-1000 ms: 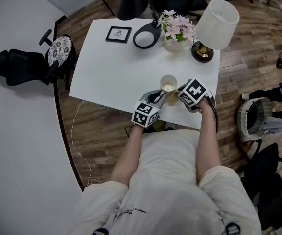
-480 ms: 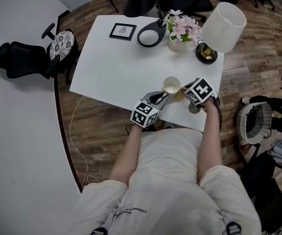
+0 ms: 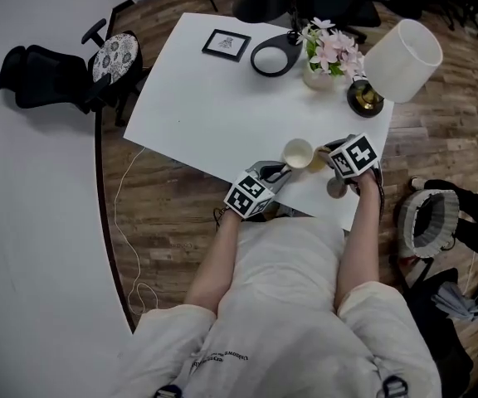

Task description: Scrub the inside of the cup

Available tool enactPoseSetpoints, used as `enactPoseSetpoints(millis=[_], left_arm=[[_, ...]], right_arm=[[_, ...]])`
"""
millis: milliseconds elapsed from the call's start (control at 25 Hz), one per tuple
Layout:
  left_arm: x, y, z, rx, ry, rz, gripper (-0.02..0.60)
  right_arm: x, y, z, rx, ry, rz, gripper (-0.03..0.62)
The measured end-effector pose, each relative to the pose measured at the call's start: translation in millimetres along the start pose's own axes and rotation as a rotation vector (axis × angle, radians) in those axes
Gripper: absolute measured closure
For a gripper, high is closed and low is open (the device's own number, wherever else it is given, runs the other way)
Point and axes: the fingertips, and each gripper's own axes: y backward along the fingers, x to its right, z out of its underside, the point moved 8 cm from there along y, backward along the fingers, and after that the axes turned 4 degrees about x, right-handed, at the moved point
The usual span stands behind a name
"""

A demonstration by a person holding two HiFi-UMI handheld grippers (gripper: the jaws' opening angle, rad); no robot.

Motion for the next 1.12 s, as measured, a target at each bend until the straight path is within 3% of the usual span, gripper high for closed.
enactPoseSetpoints(millis=[600, 1120], left_arm=[[-6.7, 9.1, 2.0, -0.005, -0.001, 0.07, 0.52], [-25.8, 17.2, -1.2, -0.038, -0.059, 0.168, 0.52]], right_arm=[[2.4, -13.3, -25.6, -0.003, 0.017, 0.053, 0.496], [-0.5, -25.8, -56.9, 0.014, -0.009, 0.094, 0.497]])
